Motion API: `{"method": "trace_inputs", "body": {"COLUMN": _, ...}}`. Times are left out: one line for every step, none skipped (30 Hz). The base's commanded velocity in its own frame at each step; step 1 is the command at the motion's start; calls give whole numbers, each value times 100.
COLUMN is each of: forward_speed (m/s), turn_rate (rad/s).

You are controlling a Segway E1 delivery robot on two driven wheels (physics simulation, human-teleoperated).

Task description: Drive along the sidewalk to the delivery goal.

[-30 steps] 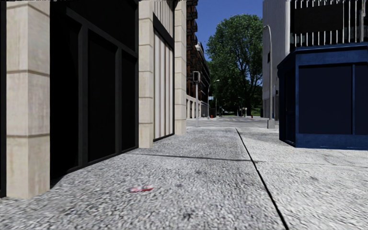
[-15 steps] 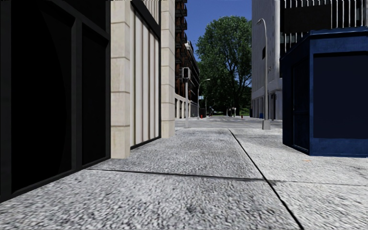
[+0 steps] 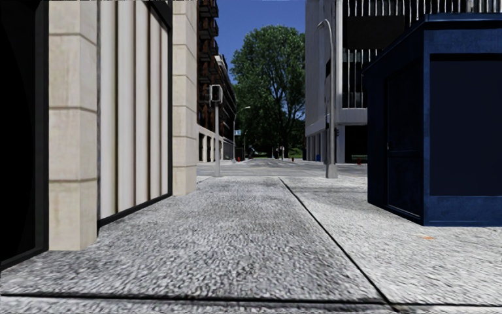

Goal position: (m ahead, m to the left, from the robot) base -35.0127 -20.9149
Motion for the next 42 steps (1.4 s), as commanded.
{"method": "trace_inputs", "body": {"forward_speed": 200, "turn_rate": -2}}
{"method": "trace_inputs", "body": {"forward_speed": 200, "turn_rate": -2}}
{"method": "trace_inputs", "body": {"forward_speed": 200, "turn_rate": -2}}
{"method": "trace_inputs", "body": {"forward_speed": 200, "turn_rate": -1}}
{"method": "trace_inputs", "body": {"forward_speed": 200, "turn_rate": -1}}
{"method": "trace_inputs", "body": {"forward_speed": 200, "turn_rate": -1}}
{"method": "trace_inputs", "body": {"forward_speed": 200, "turn_rate": -1}}
{"method": "trace_inputs", "body": {"forward_speed": 200, "turn_rate": -1}}
{"method": "trace_inputs", "body": {"forward_speed": 200, "turn_rate": -1}}
{"method": "trace_inputs", "body": {"forward_speed": 200, "turn_rate": -1}}
{"method": "trace_inputs", "body": {"forward_speed": 200, "turn_rate": -1}}
{"method": "trace_inputs", "body": {"forward_speed": 200, "turn_rate": -1}}
{"method": "trace_inputs", "body": {"forward_speed": 200, "turn_rate": -1}}
{"method": "trace_inputs", "body": {"forward_speed": 200, "turn_rate": -1}}
{"method": "trace_inputs", "body": {"forward_speed": 200, "turn_rate": -1}}
{"method": "trace_inputs", "body": {"forward_speed": 200, "turn_rate": -1}}
{"method": "trace_inputs", "body": {"forward_speed": 200, "turn_rate": -1}}
{"method": "trace_inputs", "body": {"forward_speed": 200, "turn_rate": -1}}
{"method": "trace_inputs", "body": {"forward_speed": 200, "turn_rate": -1}}
{"method": "trace_inputs", "body": {"forward_speed": 200, "turn_rate": -1}}
{"method": "trace_inputs", "body": {"forward_speed": 200, "turn_rate": -1}}
{"method": "trace_inputs", "body": {"forward_speed": 200, "turn_rate": -1}}
{"method": "trace_inputs", "body": {"forward_speed": 200, "turn_rate": -1}}
{"method": "trace_inputs", "body": {"forward_speed": 200, "turn_rate": -1}}
{"method": "trace_inputs", "body": {"forward_speed": 200, "turn_rate": -1}}
{"method": "trace_inputs", "body": {"forward_speed": 200, "turn_rate": -1}}
{"method": "trace_inputs", "body": {"forward_speed": 200, "turn_rate": -1}}
{"method": "trace_inputs", "body": {"forward_speed": 200, "turn_rate": -1}}
{"method": "trace_inputs", "body": {"forward_speed": 200, "turn_rate": -1}}
{"method": "trace_inputs", "body": {"forward_speed": 200, "turn_rate": -1}}
{"method": "trace_inputs", "body": {"forward_speed": 200, "turn_rate": -1}}
{"method": "trace_inputs", "body": {"forward_speed": 200, "turn_rate": -1}}
{"method": "trace_inputs", "body": {"forward_speed": 200, "turn_rate": -1}}
{"method": "trace_inputs", "body": {"forward_speed": 200, "turn_rate": -1}}
{"method": "trace_inputs", "body": {"forward_speed": 200, "turn_rate": -1}}
{"method": "trace_inputs", "body": {"forward_speed": 200, "turn_rate": -1}}
{"method": "trace_inputs", "body": {"forward_speed": 200, "turn_rate": -1}}
{"method": "trace_inputs", "body": {"forward_speed": 200, "turn_rate": -1}}
{"method": "trace_inputs", "body": {"forward_speed": 200, "turn_rate": -1}}
{"method": "trace_inputs", "body": {"forward_speed": 199, "turn_rate": -1}}
{"method": "trace_inputs", "body": {"forward_speed": 190, "turn_rate": -1}}
{"method": "trace_inputs", "body": {"forward_speed": 190, "turn_rate": -1}}
